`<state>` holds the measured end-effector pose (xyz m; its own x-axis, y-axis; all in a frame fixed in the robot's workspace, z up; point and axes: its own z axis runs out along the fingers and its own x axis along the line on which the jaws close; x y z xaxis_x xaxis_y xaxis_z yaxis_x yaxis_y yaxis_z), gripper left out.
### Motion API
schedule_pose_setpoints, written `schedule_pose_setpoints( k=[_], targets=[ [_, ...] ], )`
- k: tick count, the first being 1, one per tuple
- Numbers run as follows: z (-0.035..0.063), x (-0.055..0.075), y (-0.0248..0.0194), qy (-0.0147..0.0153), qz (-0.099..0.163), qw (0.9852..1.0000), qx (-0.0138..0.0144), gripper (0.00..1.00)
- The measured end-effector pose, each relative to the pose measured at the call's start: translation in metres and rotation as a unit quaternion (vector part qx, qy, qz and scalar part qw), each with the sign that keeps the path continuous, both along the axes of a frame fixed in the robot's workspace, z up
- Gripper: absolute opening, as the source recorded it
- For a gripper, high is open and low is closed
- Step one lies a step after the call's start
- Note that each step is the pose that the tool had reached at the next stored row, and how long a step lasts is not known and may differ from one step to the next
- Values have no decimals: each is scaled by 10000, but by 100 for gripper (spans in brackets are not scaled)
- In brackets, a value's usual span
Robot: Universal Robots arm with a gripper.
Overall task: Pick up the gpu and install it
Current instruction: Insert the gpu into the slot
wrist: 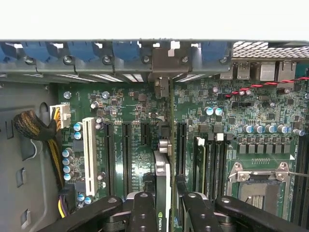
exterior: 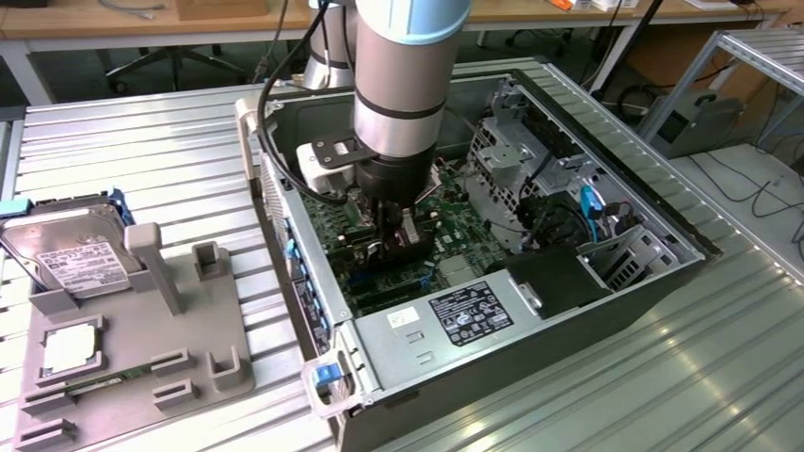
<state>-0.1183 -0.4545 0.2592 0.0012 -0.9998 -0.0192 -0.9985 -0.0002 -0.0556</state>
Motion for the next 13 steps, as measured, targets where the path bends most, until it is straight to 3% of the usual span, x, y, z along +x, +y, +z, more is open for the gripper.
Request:
schedule_pose_setpoints(
  k=[7,8,10,11,13],
  targets=[
    [-7,-5,2,-3,-5,10000,8,27],
    [-6,-3,2,-4,-4,10000,6,33],
    [-1,0,0,-1,0,10000,1,33],
    [0,-1,0,0,0,10000,0,40],
    [-1,0,0,-1,0,10000,1,40]
  ],
)
